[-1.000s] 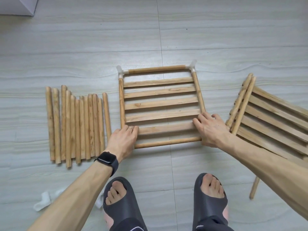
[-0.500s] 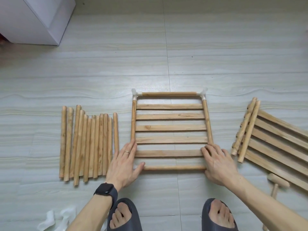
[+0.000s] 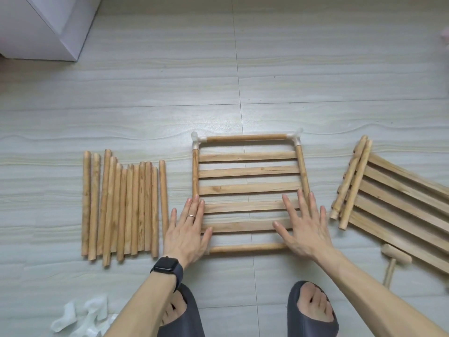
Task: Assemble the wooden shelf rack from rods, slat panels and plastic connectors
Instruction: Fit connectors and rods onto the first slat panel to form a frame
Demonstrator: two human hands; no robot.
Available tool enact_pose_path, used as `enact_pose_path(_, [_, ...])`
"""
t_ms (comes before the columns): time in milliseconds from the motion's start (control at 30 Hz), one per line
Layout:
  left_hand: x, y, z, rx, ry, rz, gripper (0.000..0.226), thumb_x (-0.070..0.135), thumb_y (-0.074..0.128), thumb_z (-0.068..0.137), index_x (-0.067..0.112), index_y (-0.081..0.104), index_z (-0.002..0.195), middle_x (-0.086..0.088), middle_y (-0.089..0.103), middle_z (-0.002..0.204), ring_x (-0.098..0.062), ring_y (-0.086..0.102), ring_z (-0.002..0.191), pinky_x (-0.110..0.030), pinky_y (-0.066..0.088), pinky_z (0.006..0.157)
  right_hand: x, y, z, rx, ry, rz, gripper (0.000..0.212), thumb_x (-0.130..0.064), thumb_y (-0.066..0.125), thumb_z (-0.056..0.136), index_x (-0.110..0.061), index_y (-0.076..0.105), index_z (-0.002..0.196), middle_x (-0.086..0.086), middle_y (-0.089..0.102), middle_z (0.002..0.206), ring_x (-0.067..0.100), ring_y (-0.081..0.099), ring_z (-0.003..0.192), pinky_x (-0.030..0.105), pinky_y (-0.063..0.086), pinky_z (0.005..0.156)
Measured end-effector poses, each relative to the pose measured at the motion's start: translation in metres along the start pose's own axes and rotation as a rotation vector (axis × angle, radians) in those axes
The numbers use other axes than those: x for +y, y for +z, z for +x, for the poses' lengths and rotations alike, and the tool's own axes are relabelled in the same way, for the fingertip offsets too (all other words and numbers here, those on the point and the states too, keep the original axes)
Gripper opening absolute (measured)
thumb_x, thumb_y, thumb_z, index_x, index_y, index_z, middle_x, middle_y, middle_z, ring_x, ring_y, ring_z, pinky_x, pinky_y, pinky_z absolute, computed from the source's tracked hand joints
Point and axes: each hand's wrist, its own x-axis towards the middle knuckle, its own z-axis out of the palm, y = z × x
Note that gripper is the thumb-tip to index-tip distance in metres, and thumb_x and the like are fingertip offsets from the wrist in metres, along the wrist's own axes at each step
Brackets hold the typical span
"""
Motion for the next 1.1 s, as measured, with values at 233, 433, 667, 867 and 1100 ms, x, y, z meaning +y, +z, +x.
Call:
enact_pose_path(233, [0.000,0.011,0.004,0.014,-0.017,0.019,0.082,0.064,0.014,0.099,0.020,-0.027,0.154,0.002,-0.042,0.157,-0.015,-0.030,0.149,-0.044,-0.014,0.124,0.002,0.014,0.005,-0.119,-0.003,-0.076,0.085,-0.085,-0.002,0.084,-0.041,-0.040,0.146,0.007,-0.046,0.155,0.034,-0.053,0.135,0.063,-0.005,0.121])
enact_pose_path(433, [-0.001,0.015,0.006,0.022,-0.007,0.007,0.085,0.067,0.013,0.094,0.020,-0.027,0.154,0.002,-0.038,0.159,-0.016,-0.029,0.150,-0.042,-0.014,0.124,0.002,0.010,0.008,-0.137,-0.008,-0.107,0.086,-0.083,0.006,0.087,-0.041,-0.039,0.146,0.008,-0.037,0.160,0.034,-0.054,0.134,0.058,0.002,0.124])
enact_pose_path(667, [0.000,0.008,0.006,-0.024,-0.009,0.062,0.085,0.066,0.017,0.097,0.019,-0.022,0.156,0.001,-0.038,0.159,-0.017,-0.027,0.150,-0.045,-0.013,0.123,-0.001,-0.007,0.009,-0.217,-0.024,-0.157,0.090,-0.082,0.014,0.088,-0.039,-0.042,0.144,0.009,-0.034,0.162,0.041,-0.049,0.136,0.057,0.009,0.124])
enact_pose_path(867, [0.000,-0.008,0.008,-0.112,-0.003,0.099,0.086,0.065,0.023,0.097,0.019,-0.016,0.159,0.002,-0.035,0.160,-0.016,-0.019,0.153,-0.050,-0.010,0.123,-0.008,-0.025,0.008,-0.300,-0.013,-0.195,0.095,-0.074,0.033,0.094,-0.035,-0.030,0.153,0.010,-0.028,0.165,0.045,-0.038,0.143,0.059,0.012,0.122])
enact_pose_path(1100, [-0.004,-0.039,0.007,0.196,-0.143,-0.321,0.056,0.045,0.047,0.097,0.021,0.044,0.148,-0.004,0.048,0.151,-0.020,0.041,0.138,-0.041,0.034,0.113,-0.069,-0.049,0.007,-0.179,-0.006,-0.248,0.074,-0.044,0.030,0.099,-0.011,0.008,0.161,0.023,-0.007,0.167,0.052,-0.018,0.149,0.065,-0.002,0.121])
